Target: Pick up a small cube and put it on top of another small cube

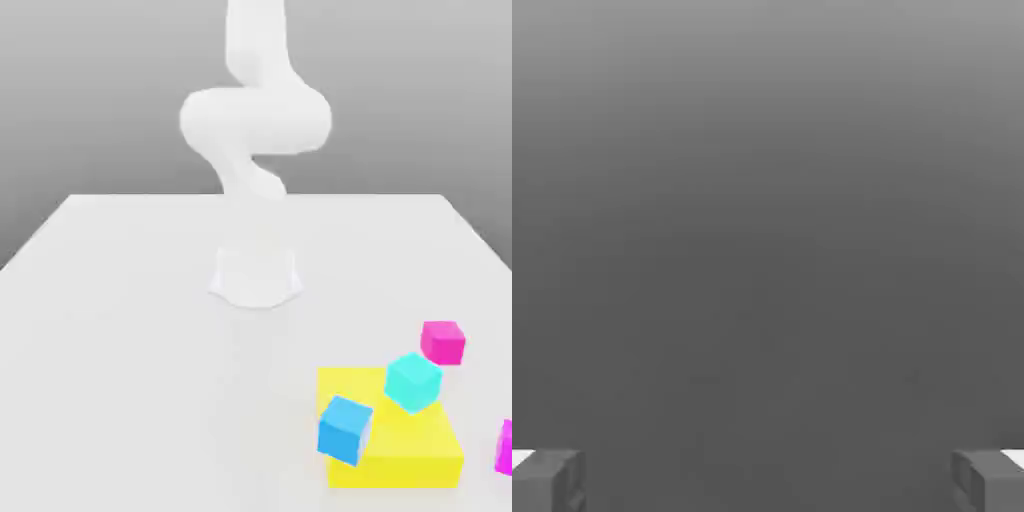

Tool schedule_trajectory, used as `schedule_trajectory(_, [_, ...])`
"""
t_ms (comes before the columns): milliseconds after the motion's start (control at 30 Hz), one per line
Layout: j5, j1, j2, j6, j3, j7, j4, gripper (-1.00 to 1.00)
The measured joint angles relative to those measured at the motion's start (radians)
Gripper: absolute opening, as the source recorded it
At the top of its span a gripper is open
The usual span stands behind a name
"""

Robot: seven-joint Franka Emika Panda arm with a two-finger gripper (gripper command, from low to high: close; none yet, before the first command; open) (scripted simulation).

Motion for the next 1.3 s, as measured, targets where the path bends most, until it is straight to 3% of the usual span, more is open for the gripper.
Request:
schedule_trajectory(467, [0.039, 0.413, 0.504, 0.339, 0.201, -0.414, -0.325, 0.0])
schedule_trajectory(667, [-0.031, 0.578, 0.72, 0.482, 0.303, -0.52, -0.456, 0.0])
schedule_trajectory(767, [-0.148, 0.606, 0.832, 0.564, 0.249, -0.454, -0.455, 0.0])
schedule_trajectory(900, [-0.264, 0.734, 0.976, 0.678, 0.091, -0.37, -0.429, 0.0])
schedule_trajectory(933, [-0.276, 0.758, 0.999, 0.697, 0.065, -0.361, -0.424, -1.0])
schedule_trajectory(1167, [-0.28, 0.76, 0.998, 0.696, 0.062, -0.357, -0.424, -1.0])
schedule_trajectory(1300, [-0.169, 0.68, 0.876, 0.6, 0.168, -0.441, -0.45, -1.0])
